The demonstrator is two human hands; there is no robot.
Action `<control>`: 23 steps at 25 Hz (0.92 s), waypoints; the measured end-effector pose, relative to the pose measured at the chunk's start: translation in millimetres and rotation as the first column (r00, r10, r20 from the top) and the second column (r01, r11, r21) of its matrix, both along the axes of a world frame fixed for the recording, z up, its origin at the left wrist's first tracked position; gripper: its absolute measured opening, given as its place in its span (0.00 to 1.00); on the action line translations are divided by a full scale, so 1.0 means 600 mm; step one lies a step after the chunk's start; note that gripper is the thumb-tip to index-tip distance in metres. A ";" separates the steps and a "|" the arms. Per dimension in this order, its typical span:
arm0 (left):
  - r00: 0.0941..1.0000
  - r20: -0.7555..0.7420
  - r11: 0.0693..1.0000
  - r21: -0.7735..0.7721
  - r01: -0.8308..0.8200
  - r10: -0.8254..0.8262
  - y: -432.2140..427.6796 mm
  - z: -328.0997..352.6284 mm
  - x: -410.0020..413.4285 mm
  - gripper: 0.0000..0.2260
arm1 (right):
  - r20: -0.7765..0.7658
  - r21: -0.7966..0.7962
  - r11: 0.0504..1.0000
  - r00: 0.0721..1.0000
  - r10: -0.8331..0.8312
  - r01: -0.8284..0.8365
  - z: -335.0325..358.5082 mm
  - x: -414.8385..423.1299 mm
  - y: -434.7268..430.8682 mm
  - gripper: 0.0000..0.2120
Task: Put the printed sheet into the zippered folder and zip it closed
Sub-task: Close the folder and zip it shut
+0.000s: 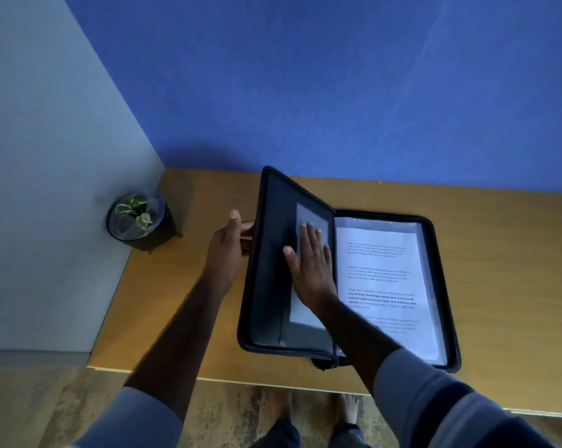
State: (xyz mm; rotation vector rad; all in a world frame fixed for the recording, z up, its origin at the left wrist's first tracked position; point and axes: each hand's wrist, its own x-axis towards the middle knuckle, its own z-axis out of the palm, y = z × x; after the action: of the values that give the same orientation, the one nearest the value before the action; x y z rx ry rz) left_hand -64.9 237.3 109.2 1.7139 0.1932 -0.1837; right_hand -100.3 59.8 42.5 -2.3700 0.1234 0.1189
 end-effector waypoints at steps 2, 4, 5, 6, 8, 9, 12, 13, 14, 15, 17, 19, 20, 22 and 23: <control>0.995 0.008 0.988 -0.110 0.104 -0.104 -0.027 0.022 -0.005 0.31 | 0.029 0.122 0.991 0.998 -0.049 0.045 0.036 0.012 0.013 0.35; 0.981 0.041 0.957 -0.217 0.192 -0.187 -0.065 0.030 -0.018 0.34 | 0.044 0.242 0.964 0.992 -0.121 0.107 0.076 0.018 0.009 0.32; 0.973 0.069 0.938 -0.260 0.230 -0.220 -0.088 0.032 -0.026 0.33 | 0.047 0.314 0.940 0.986 -0.159 0.136 0.096 0.019 0.001 0.31; 0.964 0.097 0.922 -0.281 0.266 -0.248 -0.112 0.034 -0.035 0.32 | 0.044 0.394 0.905 0.981 -0.189 0.157 0.116 0.020 -0.008 0.31; 0.952 0.130 0.905 -0.296 0.306 -0.279 -0.165 0.035 -0.053 0.32 | 0.023 0.521 0.837 0.978 -0.207 0.165 0.152 0.020 -0.034 0.29; 0.954 0.118 0.904 -0.306 0.298 -0.274 -0.189 0.035 -0.062 0.32 | 0.004 0.558 0.815 0.982 -0.189 0.155 0.167 0.017 -0.049 0.27; 0.962 0.078 0.898 -0.345 0.274 -0.263 -0.258 0.028 -0.083 0.30 | -0.027 0.586 0.794 0.983 -0.181 0.162 0.199 0.004 -0.105 0.14; 0.960 0.076 0.898 -0.339 0.280 -0.271 -0.277 0.027 -0.088 0.30 | -0.022 0.564 0.805 0.978 -0.206 0.182 0.207 0.001 -0.125 0.12; 0.955 0.078 0.894 -0.338 0.294 -0.284 -0.295 0.025 -0.092 0.30 | -0.014 0.534 0.821 0.973 -0.229 0.201 0.214 -0.002 -0.147 0.11; 0.947 0.087 0.881 -0.349 0.320 -0.309 -0.312 0.021 -0.097 0.29 | -0.011 0.498 0.839 0.969 -0.246 0.219 0.220 -0.004 -0.170 0.12; 0.915 0.136 0.873 -0.274 0.403 -0.380 -0.340 0.001 -0.107 0.26 | -0.023 0.431 0.864 0.960 -0.279 0.261 0.225 -0.004 -0.220 0.14; 0.883 0.130 0.884 -0.074 0.462 -0.451 -0.355 -0.032 -0.115 0.26 | -0.040 0.352 0.885 0.949 -0.311 0.305 0.219 -0.005 -0.270 0.16; 0.874 0.086 0.878 0.028 0.478 -0.479 -0.355 -0.049 -0.116 0.27 | -0.045 0.308 0.896 0.945 -0.323 0.320 0.211 -0.006 -0.291 0.16; 0.854 -0.025 0.832 0.216 0.512 -0.519 -0.358 -0.086 -0.113 0.26 | -0.052 0.263 0.899 0.935 -0.350 0.351 0.190 -0.013 -0.337 0.15; 0.839 -0.085 0.787 0.309 0.534 -0.537 -0.358 -0.103 -0.111 0.27 | -0.055 0.255 0.893 0.928 -0.370 0.371 0.176 -0.016 -0.359 0.14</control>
State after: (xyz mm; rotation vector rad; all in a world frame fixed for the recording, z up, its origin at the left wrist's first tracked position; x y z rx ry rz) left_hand -131.5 22.4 47.3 2.0654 -0.3009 -0.5961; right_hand -110.1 -155.4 147.9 -2.0411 0.5283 -0.0415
